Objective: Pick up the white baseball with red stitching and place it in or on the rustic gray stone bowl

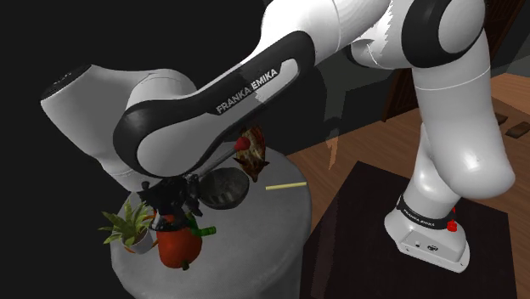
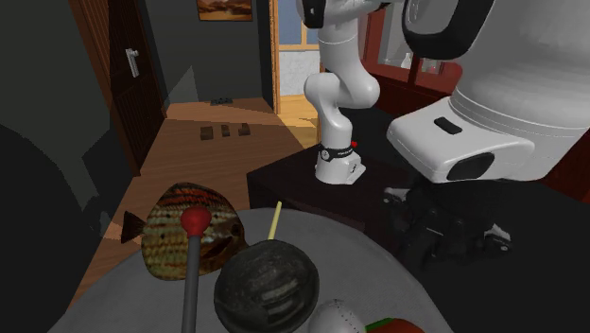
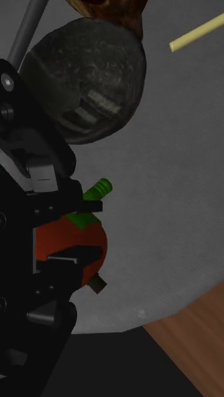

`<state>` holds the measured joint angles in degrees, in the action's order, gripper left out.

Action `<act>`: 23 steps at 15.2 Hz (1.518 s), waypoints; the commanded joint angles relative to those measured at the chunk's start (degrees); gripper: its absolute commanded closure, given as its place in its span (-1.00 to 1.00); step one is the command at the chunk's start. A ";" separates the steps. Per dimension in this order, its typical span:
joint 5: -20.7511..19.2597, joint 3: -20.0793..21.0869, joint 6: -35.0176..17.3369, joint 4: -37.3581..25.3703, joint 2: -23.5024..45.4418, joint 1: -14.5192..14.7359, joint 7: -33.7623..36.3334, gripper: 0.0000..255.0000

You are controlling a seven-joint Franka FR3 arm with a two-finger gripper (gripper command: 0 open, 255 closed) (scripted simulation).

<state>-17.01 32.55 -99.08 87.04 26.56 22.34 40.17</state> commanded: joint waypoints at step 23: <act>2.19 -5.31 -29.82 7.57 2.75 -15.88 -13.30 -1.00</act>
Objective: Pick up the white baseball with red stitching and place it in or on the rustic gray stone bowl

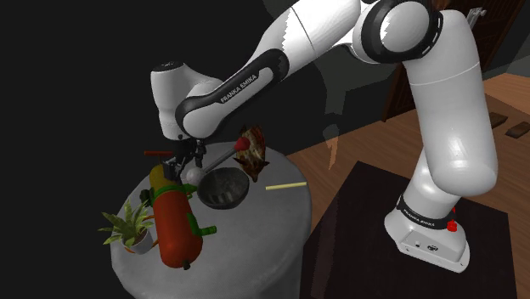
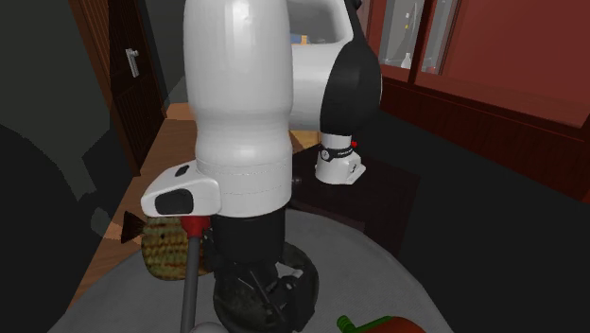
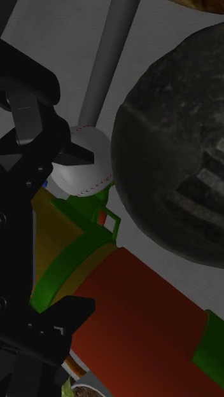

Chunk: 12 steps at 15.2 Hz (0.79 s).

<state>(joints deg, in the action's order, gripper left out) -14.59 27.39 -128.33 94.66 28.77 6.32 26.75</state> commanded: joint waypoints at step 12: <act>-1.38 -0.90 -2.81 0.08 2.80 0.81 0.78 -1.00</act>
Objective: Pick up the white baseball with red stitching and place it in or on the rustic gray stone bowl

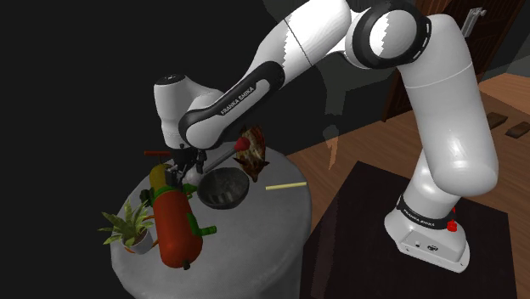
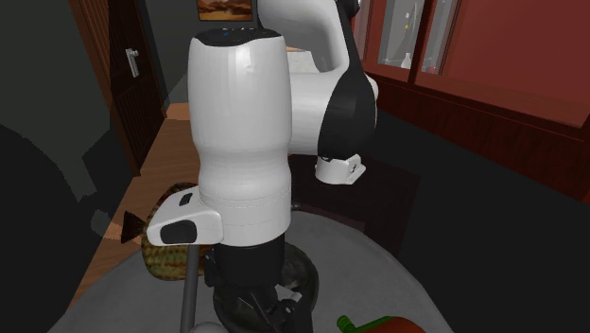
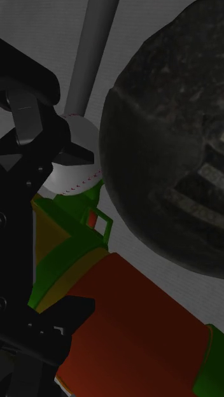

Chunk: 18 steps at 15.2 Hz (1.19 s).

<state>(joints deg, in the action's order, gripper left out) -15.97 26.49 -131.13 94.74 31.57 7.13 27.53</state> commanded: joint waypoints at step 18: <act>-6.41 -6.69 17.37 -20.82 10.92 6.23 2.82 -1.00</act>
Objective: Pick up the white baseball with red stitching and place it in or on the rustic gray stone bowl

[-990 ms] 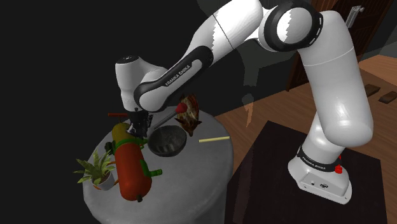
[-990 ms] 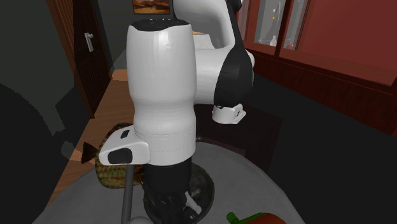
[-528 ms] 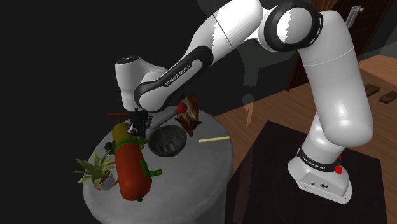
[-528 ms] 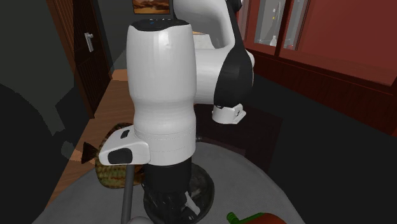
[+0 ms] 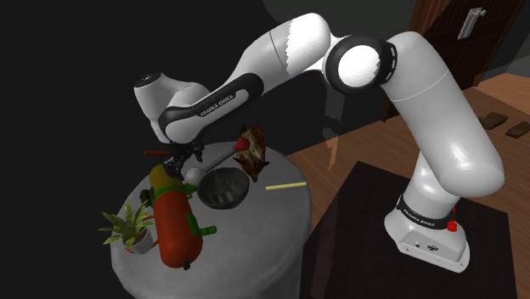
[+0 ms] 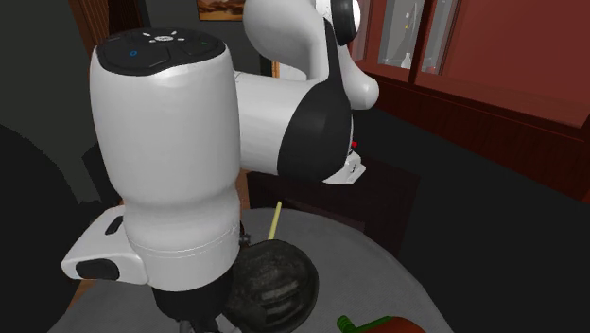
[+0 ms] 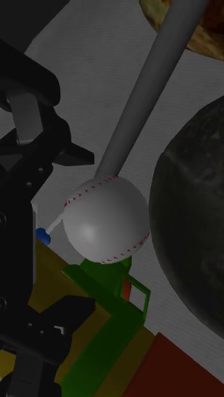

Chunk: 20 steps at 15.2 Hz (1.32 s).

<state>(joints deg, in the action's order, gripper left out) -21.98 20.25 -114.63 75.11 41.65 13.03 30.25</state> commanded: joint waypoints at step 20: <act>-1.24 -1.09 -2.74 0.24 3.06 0.14 0.58 1.00</act>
<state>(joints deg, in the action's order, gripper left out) -23.23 19.16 -117.42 75.30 44.61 13.15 30.83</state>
